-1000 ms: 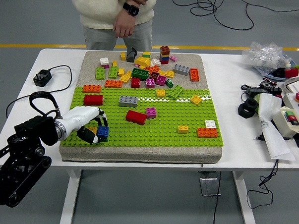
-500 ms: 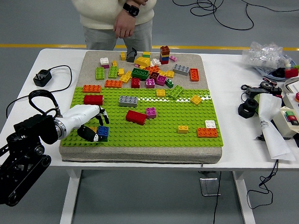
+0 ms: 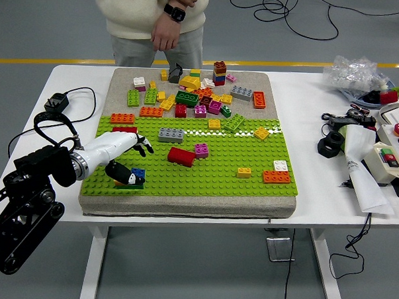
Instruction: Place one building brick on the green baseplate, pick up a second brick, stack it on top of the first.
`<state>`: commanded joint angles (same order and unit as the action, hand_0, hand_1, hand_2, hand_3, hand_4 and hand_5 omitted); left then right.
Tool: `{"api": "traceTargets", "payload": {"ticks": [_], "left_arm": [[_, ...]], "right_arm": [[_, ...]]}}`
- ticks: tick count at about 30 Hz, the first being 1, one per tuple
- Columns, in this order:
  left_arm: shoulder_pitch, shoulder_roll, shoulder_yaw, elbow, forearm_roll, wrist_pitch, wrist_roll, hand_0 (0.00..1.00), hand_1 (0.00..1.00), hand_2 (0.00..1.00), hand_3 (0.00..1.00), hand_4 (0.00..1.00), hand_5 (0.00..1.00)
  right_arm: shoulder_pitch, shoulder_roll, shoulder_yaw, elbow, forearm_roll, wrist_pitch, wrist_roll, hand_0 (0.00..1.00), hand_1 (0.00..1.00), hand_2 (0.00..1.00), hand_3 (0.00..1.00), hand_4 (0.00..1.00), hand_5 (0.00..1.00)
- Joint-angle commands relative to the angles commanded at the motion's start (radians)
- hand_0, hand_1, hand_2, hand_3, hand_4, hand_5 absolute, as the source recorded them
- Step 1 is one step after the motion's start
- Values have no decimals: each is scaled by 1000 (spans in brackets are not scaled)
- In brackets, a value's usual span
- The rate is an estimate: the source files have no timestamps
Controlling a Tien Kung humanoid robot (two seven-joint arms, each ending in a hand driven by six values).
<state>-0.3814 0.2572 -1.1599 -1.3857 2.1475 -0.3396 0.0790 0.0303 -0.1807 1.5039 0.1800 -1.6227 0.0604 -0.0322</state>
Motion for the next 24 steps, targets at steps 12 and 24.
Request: {"api": "traceTargets", "payload": {"ticks": [12, 24], "left_arm": [[52, 42, -12, -61, -37, 34, 2, 998, 953, 933, 654, 978, 778], [82, 60, 1, -51, 28, 25, -13, 998, 998, 990, 643, 969, 787]], "right_arm": [[-4, 3, -2, 0, -3, 1, -1, 765, 702, 736, 747, 998, 632], [-3, 4, -7, 0, -1, 0, -1, 765, 700, 736, 747, 998, 631]]}}
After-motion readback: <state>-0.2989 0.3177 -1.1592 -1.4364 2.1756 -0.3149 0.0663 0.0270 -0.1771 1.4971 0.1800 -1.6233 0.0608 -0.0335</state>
